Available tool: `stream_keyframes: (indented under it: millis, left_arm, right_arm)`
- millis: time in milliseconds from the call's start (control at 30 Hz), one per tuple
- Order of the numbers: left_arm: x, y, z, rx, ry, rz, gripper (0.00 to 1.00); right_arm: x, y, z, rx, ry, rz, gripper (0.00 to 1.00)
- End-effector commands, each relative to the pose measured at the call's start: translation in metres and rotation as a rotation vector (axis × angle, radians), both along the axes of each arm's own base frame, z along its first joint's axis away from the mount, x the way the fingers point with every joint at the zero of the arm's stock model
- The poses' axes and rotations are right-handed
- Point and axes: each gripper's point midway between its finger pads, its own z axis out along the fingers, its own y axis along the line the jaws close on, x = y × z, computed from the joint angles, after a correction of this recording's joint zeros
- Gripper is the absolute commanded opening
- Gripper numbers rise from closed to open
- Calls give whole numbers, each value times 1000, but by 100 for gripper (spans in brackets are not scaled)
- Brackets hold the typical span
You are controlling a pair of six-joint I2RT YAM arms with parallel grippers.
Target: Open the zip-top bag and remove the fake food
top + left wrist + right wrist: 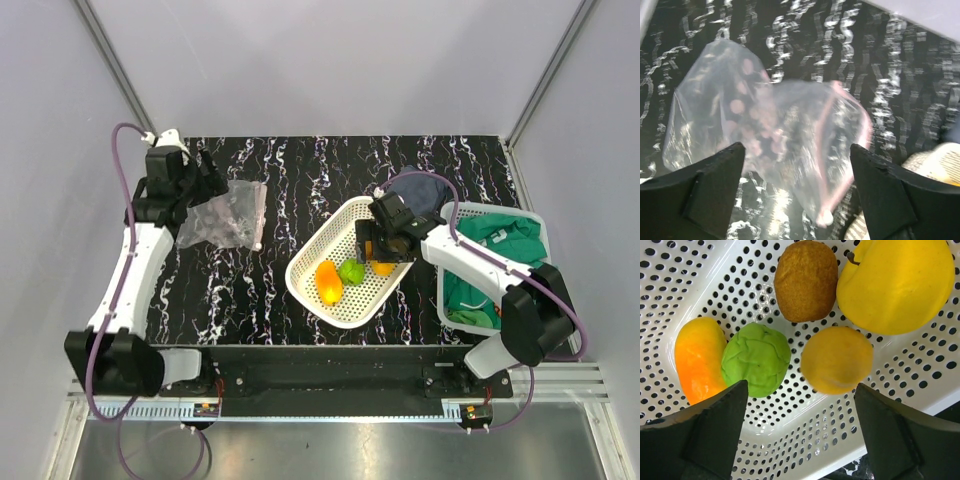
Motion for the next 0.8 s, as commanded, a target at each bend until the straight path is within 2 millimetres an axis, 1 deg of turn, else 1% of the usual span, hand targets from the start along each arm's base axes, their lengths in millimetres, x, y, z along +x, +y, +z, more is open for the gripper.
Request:
stream_keyframes:
  millis: [0, 33, 67, 100, 133, 167, 233, 267, 300, 333, 367, 400, 433, 467, 500, 533, 567, 600, 633, 667, 700, 733, 767]
  left_arm:
    - [-18, -41, 49, -102, -179, -155, 91]
    - [-24, -52, 51, -125, -186, -192, 91]
    - [-33, -61, 60, -143, -221, -231, 91]
    - [-38, -76, 55, -167, -232, -280, 91]
    - [-45, -88, 57, -213, -242, -323, 92]
    - [-50, -97, 58, -241, -255, -352, 92]
    - [-68, -126, 61, -327, -297, -448, 96]
    - [-73, -135, 62, -353, -310, -480, 97]
    - [-85, -153, 62, -385, -336, -538, 99]
    - [-92, -162, 62, -418, -341, -564, 99]
    - [-101, -178, 58, -437, -354, -616, 99]
    - [-108, -182, 62, -451, -383, -631, 99]
    - [-113, -188, 60, -471, -384, -645, 99]
    - [-120, -197, 53, -487, -391, -676, 99]
    - [-125, -201, 51, -499, -395, -691, 99]
    - [-130, -204, 51, -525, -400, -699, 99]
    - [-136, -210, 48, -544, -414, -722, 99]
    - [-140, -213, 48, -567, -419, -736, 99]
    - [-146, -215, 51, -585, -434, -753, 99]
    - [-150, -218, 51, -601, -452, -769, 99]
    - [-155, -219, 54, -627, -462, -786, 99]
    - [-162, -219, 64, -651, -512, -807, 99]
    - [-169, -218, 71, -673, -541, -825, 99]
  right_arm:
    - [5, -4, 20, 5, -75, -9, 100]
    - [5, -4, 22, 10, -81, -10, 100]
    - [6, -4, 28, 24, -99, -12, 100]
    - [5, -3, 31, 32, -109, -10, 100]
    - [5, -2, 34, 45, -115, -7, 100]
    - [6, 0, 45, 75, -144, -5, 100]
    - [3, 3, 50, 117, -163, 2, 100]
    - [4, 6, 65, 164, -209, -2, 100]
    - [1, 7, 64, 184, -216, 3, 100]
    - [4, 12, 74, 233, -256, 11, 100]
    - [-2, 10, 77, 264, -272, -7, 100]
    - [-2, 10, 82, 288, -297, -13, 100]
    - [-3, 15, 97, 345, -339, 9, 100]
    - [-6, 15, 97, 364, -340, 5, 100]
    - [-7, 16, 100, 382, -352, 5, 100]
    - [-9, 17, 111, 418, -383, 12, 100]
    - [-13, 16, 106, 430, -377, 2, 100]
    - [-18, 20, 108, 462, -374, 28, 100]
    - [-19, 22, 117, 504, -401, 30, 100]
    - [-23, 23, 111, 516, -392, 35, 100]
    - [-28, 27, 113, 548, -384, 64, 100]
    - [-33, 30, 130, 604, -426, 90, 100]
    - [-39, 31, 129, 632, -430, 109, 100]
